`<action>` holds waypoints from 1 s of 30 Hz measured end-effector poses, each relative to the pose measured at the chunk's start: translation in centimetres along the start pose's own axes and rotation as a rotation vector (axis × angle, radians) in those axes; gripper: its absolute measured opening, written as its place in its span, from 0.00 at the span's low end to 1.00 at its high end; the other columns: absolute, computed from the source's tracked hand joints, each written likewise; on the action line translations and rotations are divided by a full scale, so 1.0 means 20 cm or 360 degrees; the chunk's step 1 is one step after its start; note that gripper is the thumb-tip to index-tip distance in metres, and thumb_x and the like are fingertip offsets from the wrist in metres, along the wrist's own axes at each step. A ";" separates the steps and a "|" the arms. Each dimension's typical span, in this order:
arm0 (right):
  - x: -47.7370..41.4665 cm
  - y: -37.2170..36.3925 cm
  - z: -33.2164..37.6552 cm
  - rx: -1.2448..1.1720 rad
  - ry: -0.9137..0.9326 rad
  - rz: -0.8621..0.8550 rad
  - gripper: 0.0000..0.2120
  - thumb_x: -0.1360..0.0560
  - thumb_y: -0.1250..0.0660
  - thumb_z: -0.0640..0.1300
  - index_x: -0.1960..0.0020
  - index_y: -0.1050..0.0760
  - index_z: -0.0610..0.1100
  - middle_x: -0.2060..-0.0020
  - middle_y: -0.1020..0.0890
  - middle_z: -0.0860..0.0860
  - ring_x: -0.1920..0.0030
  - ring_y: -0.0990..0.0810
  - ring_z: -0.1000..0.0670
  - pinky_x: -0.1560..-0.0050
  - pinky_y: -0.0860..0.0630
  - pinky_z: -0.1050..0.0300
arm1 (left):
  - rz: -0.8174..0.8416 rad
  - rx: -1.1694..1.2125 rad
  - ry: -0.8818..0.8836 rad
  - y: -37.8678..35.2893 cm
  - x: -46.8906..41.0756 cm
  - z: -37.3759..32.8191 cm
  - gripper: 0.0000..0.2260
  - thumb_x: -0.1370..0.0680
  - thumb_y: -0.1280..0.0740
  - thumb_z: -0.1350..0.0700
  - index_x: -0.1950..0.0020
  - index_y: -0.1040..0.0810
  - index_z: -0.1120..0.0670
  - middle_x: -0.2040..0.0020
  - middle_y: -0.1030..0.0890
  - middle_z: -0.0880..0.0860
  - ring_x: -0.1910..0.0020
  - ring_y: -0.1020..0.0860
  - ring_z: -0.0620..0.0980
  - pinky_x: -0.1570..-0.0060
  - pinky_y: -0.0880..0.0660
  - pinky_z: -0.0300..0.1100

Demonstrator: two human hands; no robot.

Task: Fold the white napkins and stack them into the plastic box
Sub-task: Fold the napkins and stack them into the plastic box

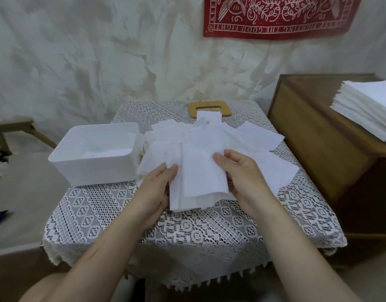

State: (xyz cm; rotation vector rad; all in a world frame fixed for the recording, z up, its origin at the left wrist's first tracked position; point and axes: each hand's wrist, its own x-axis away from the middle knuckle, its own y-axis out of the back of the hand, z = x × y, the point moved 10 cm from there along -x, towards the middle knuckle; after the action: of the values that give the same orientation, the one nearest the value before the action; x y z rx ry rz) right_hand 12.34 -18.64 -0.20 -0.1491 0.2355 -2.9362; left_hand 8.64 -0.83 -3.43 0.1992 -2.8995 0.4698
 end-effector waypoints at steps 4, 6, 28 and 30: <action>-0.01 -0.02 -0.03 0.0462 0.0114 -0.0084 0.07 0.24 0.30 0.52 0.52 0.17 0.49 0.57 0.13 0.49 0.54 0.13 0.45 0.50 0.16 0.37 | 0.0044 0.0053 -0.0002 -0.02 0.01 0.00 0.11 0.14 0.40 0.56 0.38 0.20 0.54 0.43 0.13 0.52 0.45 0.14 0.48 0.54 0.17 0.41; -0.01 -0.01 -0.01 0.0533 0.0135 -0.0123 0.09 0.28 0.31 0.56 0.54 0.18 0.53 0.58 0.13 0.51 0.52 0.14 0.44 0.48 0.19 0.33 | 0.0039 0.0048 -0.0001 -0.02 0.01 0.00 0.11 0.14 0.40 0.55 0.38 0.20 0.54 0.42 0.13 0.52 0.44 0.14 0.48 0.53 0.18 0.41; -0.03 0.01 -0.01 0.0661 0.0294 -0.0206 0.07 0.24 0.28 0.51 0.59 0.21 0.51 0.67 0.20 0.57 0.67 0.20 0.49 0.66 0.19 0.47 | 0.0083 -0.0143 -0.0066 -0.03 0.02 0.00 0.09 0.15 0.37 0.57 0.39 0.18 0.54 0.48 0.12 0.51 0.52 0.13 0.47 0.57 0.18 0.43; -0.03 0.02 0.00 0.0714 0.0316 -0.0234 0.09 0.24 0.28 0.51 0.60 0.22 0.51 0.65 0.20 0.58 0.66 0.22 0.53 0.65 0.22 0.52 | 0.0086 -0.0143 -0.0063 -0.03 0.02 -0.01 0.09 0.15 0.37 0.57 0.39 0.18 0.54 0.48 0.12 0.51 0.52 0.13 0.47 0.58 0.18 0.43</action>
State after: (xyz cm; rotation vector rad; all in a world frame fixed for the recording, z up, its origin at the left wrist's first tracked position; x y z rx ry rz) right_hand 13.07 -18.89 -0.38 0.1988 -0.4241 -3.0581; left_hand 8.37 -1.43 -3.03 0.1184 -2.9633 0.3468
